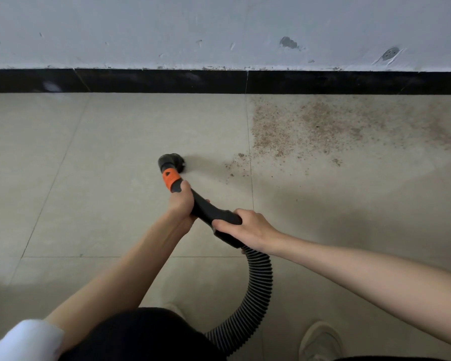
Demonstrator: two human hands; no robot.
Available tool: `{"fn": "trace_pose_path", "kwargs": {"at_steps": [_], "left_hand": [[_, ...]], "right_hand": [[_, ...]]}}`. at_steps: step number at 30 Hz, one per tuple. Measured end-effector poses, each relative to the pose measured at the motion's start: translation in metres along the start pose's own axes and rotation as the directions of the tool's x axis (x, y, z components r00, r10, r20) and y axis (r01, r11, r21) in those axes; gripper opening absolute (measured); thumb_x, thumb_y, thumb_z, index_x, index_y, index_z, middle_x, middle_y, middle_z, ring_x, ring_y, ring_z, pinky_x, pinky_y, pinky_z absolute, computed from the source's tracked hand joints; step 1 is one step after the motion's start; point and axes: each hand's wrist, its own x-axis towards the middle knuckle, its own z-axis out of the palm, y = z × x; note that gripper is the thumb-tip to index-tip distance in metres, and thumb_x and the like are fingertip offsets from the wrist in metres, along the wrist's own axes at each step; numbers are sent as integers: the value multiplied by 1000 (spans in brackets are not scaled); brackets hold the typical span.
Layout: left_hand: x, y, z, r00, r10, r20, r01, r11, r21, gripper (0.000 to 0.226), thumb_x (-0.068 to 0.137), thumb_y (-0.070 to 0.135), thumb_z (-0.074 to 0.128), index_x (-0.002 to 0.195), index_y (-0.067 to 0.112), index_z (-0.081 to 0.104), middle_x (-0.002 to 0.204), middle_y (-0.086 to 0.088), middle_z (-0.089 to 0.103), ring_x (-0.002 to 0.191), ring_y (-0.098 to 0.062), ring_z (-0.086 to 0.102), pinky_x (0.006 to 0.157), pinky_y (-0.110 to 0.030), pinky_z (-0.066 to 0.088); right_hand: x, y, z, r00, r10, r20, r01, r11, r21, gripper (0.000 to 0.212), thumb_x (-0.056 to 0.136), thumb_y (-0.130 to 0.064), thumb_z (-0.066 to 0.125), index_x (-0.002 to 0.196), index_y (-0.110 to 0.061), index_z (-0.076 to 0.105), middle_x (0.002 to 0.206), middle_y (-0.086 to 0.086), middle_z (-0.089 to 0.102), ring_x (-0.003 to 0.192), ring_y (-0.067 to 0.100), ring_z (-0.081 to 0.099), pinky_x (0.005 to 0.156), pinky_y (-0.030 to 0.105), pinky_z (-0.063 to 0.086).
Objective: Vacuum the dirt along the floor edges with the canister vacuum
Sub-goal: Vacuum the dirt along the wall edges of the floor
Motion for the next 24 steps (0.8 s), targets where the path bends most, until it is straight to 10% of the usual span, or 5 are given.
{"fn": "trace_pose_path", "kwargs": {"at_steps": [6,17,24], "left_hand": [[6,-3,-22,991,54,-126,-52,998,18,47,101,36,38,137,6,33,113,-14,53,88,-27,61,71,-38,50],[-9,-37,30,962,-58,267,-8,971,241,43,101,35,35,121,-3,43,107,-17,51,94,-27,54,72,-31,48],[-3,-40,38,941,-76,329,-11,967,254,36,101,37,36,103,2,45,101,-14,53,84,-20,55,70,-27,48]], "right_hand": [[13,-12,8,997,-50,63,56,994,-94,36,79,-58,61,97,-26,56,88,-5,62,72,12,62,55,23,47],[-13,28,-17,997,46,68,-47,999,12,40,93,-51,55,85,-13,62,84,7,68,76,19,64,75,34,50],[-14,31,-11,989,49,-142,-63,994,-95,44,87,-59,55,67,-20,53,53,-12,56,43,0,51,42,13,35]]}}
